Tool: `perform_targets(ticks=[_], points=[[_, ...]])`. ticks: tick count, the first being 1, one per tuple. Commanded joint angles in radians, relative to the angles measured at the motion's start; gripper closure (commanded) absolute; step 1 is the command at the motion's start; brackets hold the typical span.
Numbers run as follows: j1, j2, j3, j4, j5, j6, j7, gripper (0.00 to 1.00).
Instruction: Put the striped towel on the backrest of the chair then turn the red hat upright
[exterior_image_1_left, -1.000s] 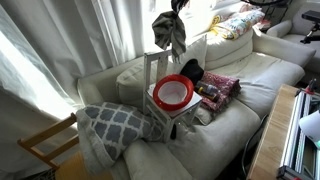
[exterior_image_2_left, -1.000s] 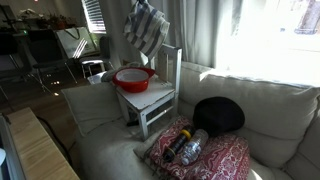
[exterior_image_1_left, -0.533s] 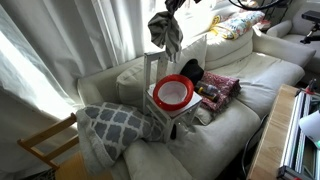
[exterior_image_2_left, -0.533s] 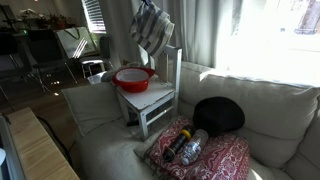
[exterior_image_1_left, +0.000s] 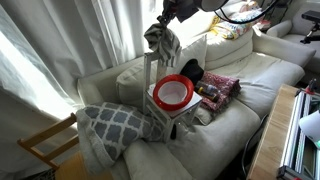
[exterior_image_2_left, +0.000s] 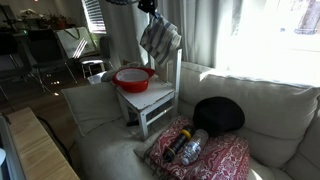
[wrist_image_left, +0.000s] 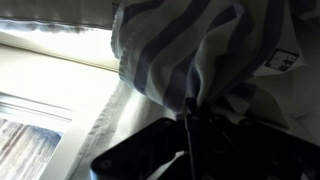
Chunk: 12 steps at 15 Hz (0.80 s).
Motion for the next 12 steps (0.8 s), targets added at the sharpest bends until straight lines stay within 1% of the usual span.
perform_targets(ticks=[1, 2, 6, 9, 11, 12], points=[[0.020, 0.112, -0.010, 0.085, -0.039, -0.005, 0.058, 0.99], [0.057, 0.134, -0.048, 0.093, -0.004, 0.005, 0.035, 0.99], [0.075, 0.214, -0.060, 0.124, 0.064, 0.024, -0.013, 0.99], [0.090, 0.250, -0.067, 0.138, 0.122, 0.028, -0.053, 0.99], [0.101, 0.261, -0.076, 0.145, 0.165, 0.025, -0.076, 0.71], [0.104, 0.261, -0.080, 0.145, 0.188, 0.027, -0.087, 0.64]])
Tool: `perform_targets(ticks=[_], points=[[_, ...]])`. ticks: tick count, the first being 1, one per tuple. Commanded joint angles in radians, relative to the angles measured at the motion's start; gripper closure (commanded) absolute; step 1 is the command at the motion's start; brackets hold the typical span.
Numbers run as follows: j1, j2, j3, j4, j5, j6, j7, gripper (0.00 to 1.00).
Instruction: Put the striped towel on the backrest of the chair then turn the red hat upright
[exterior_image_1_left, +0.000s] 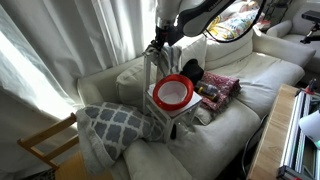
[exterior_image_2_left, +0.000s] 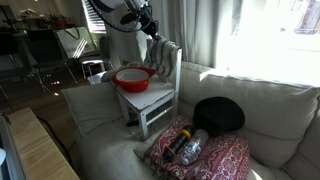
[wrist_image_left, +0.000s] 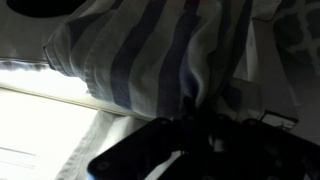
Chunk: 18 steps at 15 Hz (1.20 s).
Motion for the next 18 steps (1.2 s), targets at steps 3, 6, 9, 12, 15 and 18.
perform_targets(ticks=[3, 6, 9, 12, 15, 18], points=[[0.039, -0.002, -0.042, 0.003, 0.132, 0.015, -0.089, 0.42], [0.041, -0.048, -0.042, -0.034, 0.189, -0.009, -0.126, 0.20], [0.022, -0.116, -0.028, -0.104, 0.256, -0.018, -0.197, 0.00], [-0.030, -0.203, 0.009, -0.218, 0.374, 0.012, -0.330, 0.00], [-0.141, -0.298, 0.117, -0.364, 0.608, 0.062, -0.567, 0.00], [-0.324, -0.360, 0.340, -0.476, 0.837, 0.089, -0.794, 0.00]])
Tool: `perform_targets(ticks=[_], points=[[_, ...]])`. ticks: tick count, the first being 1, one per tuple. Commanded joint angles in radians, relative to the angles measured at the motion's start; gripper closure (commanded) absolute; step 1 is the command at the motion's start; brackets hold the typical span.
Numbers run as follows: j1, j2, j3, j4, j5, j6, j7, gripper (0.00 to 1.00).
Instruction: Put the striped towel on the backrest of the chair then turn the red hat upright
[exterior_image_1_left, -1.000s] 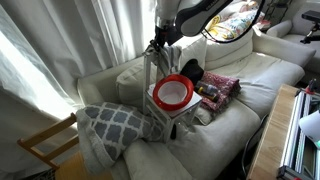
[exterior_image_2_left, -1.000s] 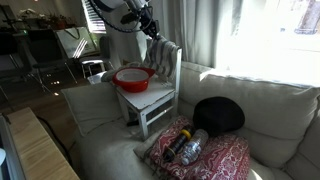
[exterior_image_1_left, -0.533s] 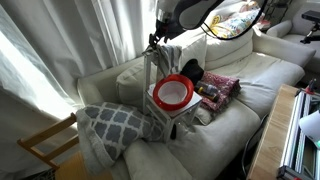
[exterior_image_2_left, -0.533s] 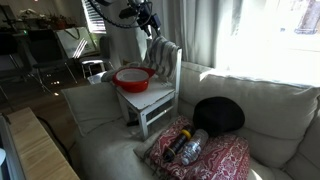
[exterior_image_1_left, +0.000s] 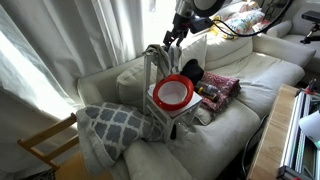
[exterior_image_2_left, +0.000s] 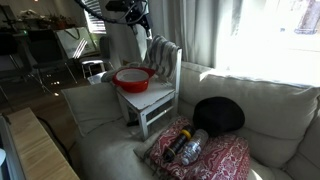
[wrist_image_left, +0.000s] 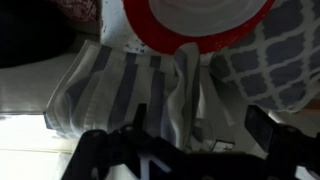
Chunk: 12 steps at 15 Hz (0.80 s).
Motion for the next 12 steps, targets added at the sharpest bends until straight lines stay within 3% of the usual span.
perform_targets(ticks=[1, 4, 6, 7, 12], points=[[-0.224, -0.098, 0.263, -0.168, 0.272, 0.038, -0.272, 0.00], [-0.298, -0.132, 0.339, -0.221, 0.498, -0.013, -0.491, 0.00], [-0.316, -0.165, 0.332, -0.264, 0.633, -0.044, -0.641, 0.00], [-0.211, -0.183, 0.212, -0.277, 0.686, -0.073, -0.695, 0.00], [-0.128, -0.208, 0.034, -0.364, 0.624, -0.110, -0.677, 0.00]])
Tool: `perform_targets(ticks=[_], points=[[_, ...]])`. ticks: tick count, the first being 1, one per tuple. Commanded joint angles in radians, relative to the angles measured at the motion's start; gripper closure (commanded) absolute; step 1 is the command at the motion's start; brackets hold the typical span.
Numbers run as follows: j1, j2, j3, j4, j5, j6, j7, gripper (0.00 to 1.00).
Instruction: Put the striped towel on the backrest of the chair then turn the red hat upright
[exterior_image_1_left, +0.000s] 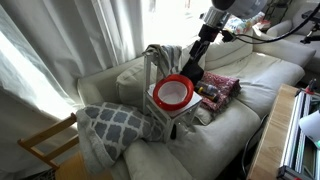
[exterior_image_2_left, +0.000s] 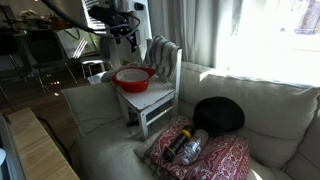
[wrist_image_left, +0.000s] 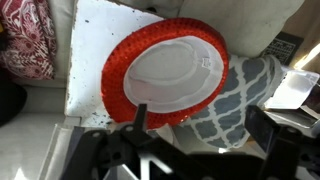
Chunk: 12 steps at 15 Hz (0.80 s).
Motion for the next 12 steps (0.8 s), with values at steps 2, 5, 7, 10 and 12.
perform_targets(ticks=[2, 5, 7, 10, 12], points=[[0.089, -0.017, -0.136, -0.074, 0.000, -0.018, -0.002, 0.00], [0.115, 0.039, -0.165, -0.073, 0.032, -0.004, -0.020, 0.00], [0.122, 0.087, -0.168, -0.058, 0.078, 0.006, -0.046, 0.00], [0.115, 0.167, -0.153, -0.022, 0.220, 0.000, -0.142, 0.00], [0.103, 0.215, -0.145, 0.001, 0.327, -0.006, -0.225, 0.00]])
